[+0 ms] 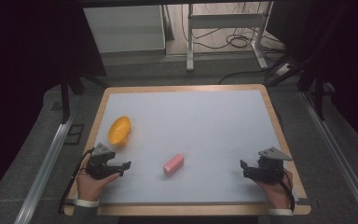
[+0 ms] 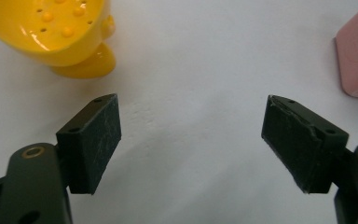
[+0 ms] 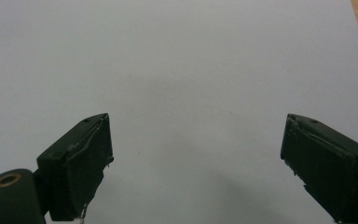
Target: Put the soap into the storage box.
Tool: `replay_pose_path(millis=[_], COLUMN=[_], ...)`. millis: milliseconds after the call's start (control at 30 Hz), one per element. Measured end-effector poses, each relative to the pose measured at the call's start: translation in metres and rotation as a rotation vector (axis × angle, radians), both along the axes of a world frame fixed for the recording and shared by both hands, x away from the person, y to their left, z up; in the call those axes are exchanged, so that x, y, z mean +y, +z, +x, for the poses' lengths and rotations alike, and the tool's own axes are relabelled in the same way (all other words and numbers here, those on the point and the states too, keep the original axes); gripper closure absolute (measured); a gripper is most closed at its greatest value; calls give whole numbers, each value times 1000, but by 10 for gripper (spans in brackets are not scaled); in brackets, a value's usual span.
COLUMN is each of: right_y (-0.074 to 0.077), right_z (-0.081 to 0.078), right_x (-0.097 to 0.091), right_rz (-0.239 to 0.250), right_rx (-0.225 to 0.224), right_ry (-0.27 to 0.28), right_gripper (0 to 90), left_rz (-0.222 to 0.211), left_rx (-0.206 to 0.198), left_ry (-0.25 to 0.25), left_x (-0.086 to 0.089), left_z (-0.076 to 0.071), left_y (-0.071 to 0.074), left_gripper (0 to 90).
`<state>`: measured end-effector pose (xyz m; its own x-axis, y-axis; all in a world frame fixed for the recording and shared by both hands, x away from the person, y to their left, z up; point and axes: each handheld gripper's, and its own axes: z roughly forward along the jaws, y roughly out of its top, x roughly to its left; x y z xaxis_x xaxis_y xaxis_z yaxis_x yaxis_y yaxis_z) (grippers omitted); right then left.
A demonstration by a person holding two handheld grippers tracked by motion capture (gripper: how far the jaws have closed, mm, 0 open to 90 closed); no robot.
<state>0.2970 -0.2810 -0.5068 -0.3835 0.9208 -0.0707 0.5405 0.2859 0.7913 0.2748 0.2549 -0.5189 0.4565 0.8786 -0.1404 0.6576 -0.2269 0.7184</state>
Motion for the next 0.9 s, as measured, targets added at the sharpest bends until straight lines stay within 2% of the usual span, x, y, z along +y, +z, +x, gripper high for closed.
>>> replay_pose_path(millis=[100,233,433,667,900], right_y=[0,1,3,-1,1], right_z=[-1,-3,-4,-2,-4], right_x=[-3,-7,-11,-9,-11], right_rz=[-5,-4,-1,-20,-19], right_rx=[5,1,-20,-1,-12], right_ry=[9,-7,-22,-6,-15], right_gripper=[105,106,109,121,122], left_rz=[-11,-27,-31,-42,-42], left_rx=[4,3,-1,-7,-4], left_ry=[9,6,3,10,-27], left_x=[0,0,1,1,-5], left_z=[-1,-2,-1,-2,-5], left_y=[0,2,2,4,13], left_gripper=[209,209,214,228,246])
